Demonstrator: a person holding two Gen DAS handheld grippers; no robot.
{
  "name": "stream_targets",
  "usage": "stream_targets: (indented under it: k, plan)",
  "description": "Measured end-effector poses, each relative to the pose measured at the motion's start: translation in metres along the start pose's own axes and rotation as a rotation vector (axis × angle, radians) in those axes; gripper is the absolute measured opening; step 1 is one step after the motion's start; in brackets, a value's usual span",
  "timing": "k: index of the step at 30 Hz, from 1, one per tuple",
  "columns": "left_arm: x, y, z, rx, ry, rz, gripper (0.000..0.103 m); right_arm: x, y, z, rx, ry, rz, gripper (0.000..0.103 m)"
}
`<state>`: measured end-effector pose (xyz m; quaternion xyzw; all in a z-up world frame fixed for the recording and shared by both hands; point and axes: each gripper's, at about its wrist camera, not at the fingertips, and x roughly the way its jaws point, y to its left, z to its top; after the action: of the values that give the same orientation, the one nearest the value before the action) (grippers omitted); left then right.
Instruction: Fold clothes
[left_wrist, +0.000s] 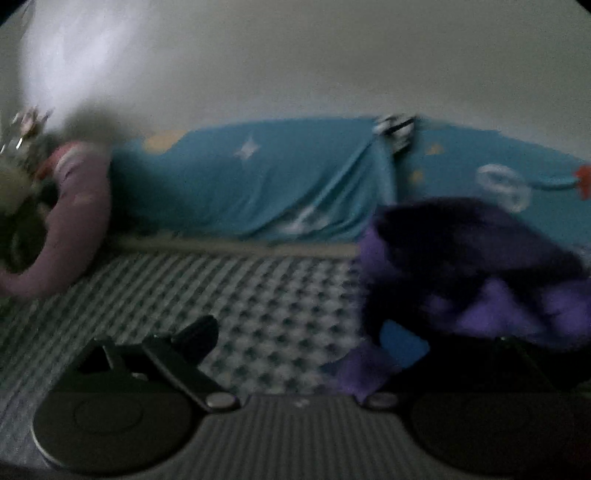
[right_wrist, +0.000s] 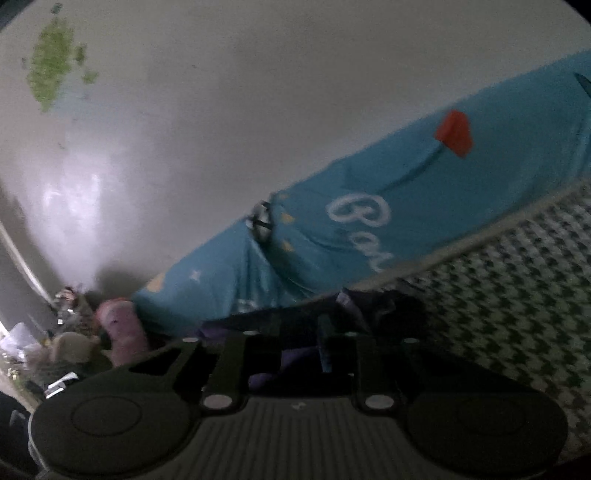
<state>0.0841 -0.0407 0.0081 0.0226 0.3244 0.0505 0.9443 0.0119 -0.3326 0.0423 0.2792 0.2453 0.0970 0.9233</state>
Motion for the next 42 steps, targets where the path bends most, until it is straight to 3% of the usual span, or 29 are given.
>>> stream_targets:
  k: [1,4,11,15,24,27,32,37,42]
  plan:
    - [0.005,0.005,0.000,-0.017,0.025,0.011,0.097,0.003,-0.003,-0.001,0.011,0.013,-0.014,0.034]
    - [0.013,0.020,-0.002,-0.053,0.065,0.020,0.097,0.013,-0.014,-0.006,0.054,0.057,-0.041,0.036]
    - [-0.004,0.032,0.008,-0.055,0.008,-0.051,0.099,0.030,-0.024,-0.016,0.098,0.123,-0.126,0.052]
    - [-0.015,0.038,0.015,-0.092,-0.018,-0.117,0.103,0.037,-0.035,-0.021,0.164,0.137,-0.171,0.053]
    - [-0.034,0.043,0.021,-0.115,-0.099,-0.286,0.103,0.029,-0.043,-0.016,0.292,0.018,-0.048,0.054]
    - [-0.037,0.032,0.020,-0.086,-0.108,-0.331,0.103,0.035,-0.039,-0.015,0.304,0.016,-0.040,0.054]
    - [-0.027,0.005,0.010,0.010,-0.055,-0.339,0.103,0.053,-0.037,-0.019,0.328,0.090,-0.096,0.054]
    - [-0.020,-0.004,0.002,0.052,-0.036,-0.317,0.103,0.058,-0.041,-0.022,0.382,0.086,-0.164,0.054]
    - [-0.016,0.000,0.001,0.051,-0.018,-0.319,0.103,0.066,-0.051,-0.030,0.468,0.074,-0.125,0.062]
